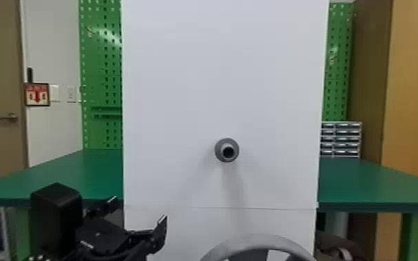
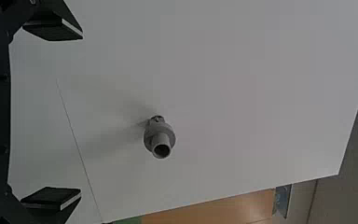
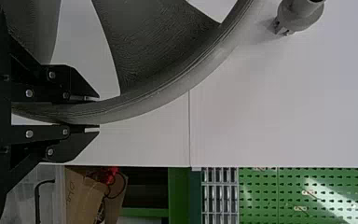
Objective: Hold the wheel and insert it
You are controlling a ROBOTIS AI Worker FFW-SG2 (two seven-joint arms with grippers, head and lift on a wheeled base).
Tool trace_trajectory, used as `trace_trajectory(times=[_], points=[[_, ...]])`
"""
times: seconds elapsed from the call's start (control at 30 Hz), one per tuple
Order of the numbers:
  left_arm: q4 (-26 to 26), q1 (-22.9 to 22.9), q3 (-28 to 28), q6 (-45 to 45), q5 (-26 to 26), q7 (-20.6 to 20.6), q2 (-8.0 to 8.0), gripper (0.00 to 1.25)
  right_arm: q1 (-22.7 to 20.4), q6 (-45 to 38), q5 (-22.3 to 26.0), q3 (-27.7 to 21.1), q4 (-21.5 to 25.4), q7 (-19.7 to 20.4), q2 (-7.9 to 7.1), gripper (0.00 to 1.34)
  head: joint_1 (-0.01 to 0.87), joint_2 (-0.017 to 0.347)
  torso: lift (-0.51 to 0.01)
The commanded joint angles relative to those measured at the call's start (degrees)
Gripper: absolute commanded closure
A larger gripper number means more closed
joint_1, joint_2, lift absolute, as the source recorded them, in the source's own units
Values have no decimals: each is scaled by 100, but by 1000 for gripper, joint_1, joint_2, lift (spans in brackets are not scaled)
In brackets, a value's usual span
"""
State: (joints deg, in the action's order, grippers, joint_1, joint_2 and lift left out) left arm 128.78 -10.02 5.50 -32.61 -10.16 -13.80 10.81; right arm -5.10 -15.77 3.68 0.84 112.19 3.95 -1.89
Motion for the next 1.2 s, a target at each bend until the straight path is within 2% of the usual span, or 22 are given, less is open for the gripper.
trace_trajectory(times=[0.0, 0.57, 1.17], points=[[-2, 0, -5, 0, 6, 0, 0, 101, -9, -14, -7, -5, 4, 0, 13, 1142, 97, 15, -442], [-11, -26, 13, 0, 23, 0, -9, 101, 35, -295, -104, -14, 215, 0, 48, 1144, 97, 15, -442], [-19, -18, 13, 79, 6, 0, -9, 101, 176, -1235, -86, -76, 743, 9, 75, 1145, 97, 15, -442]])
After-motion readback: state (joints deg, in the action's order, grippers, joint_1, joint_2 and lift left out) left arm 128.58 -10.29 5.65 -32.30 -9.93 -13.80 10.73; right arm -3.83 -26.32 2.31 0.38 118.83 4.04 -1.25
